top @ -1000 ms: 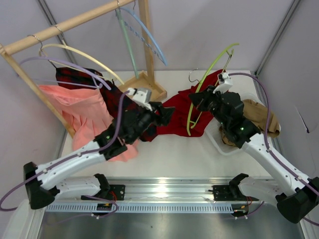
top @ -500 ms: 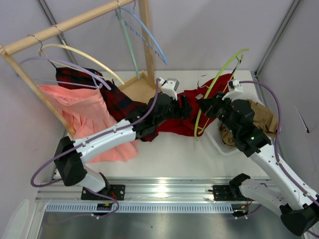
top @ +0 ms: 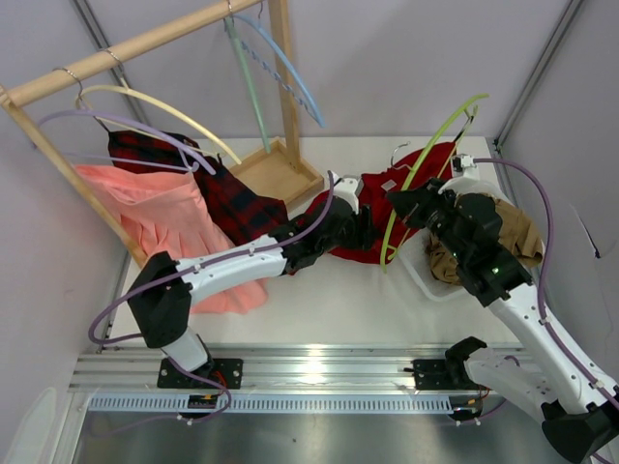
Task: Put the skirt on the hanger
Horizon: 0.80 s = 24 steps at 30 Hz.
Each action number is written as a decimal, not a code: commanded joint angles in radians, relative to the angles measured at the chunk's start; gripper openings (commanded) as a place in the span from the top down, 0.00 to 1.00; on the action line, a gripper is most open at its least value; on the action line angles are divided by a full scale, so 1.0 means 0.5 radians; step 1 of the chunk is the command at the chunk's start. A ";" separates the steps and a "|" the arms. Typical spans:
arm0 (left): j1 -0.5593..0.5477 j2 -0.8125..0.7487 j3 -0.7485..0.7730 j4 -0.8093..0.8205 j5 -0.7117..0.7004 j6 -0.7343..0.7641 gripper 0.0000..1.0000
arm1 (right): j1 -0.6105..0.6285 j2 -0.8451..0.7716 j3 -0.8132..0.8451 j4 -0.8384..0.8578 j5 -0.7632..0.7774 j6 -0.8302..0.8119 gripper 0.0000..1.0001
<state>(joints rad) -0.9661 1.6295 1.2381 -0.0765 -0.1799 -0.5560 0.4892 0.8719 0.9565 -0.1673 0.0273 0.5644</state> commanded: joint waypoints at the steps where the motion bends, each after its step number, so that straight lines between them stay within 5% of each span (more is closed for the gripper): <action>1: -0.028 0.008 -0.101 0.070 -0.012 -0.060 0.49 | -0.024 -0.090 0.041 0.242 0.031 -0.083 1.00; 7: -0.044 -0.074 -0.325 0.251 -0.054 -0.032 1.00 | -0.027 -0.093 0.035 0.261 0.044 -0.080 1.00; 18: -0.283 -0.510 -0.801 0.757 -0.763 0.320 1.00 | -0.027 -0.151 -0.011 0.258 0.077 -0.052 1.00; 24: -0.329 -0.633 -0.777 1.030 -1.146 0.896 1.00 | -0.027 -0.207 0.023 0.313 0.056 0.022 1.00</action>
<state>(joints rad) -1.1316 1.3640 0.8452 0.2996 -0.5816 -0.3084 0.4858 0.8070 0.9295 -0.1612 0.0212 0.5976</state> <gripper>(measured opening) 0.015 0.055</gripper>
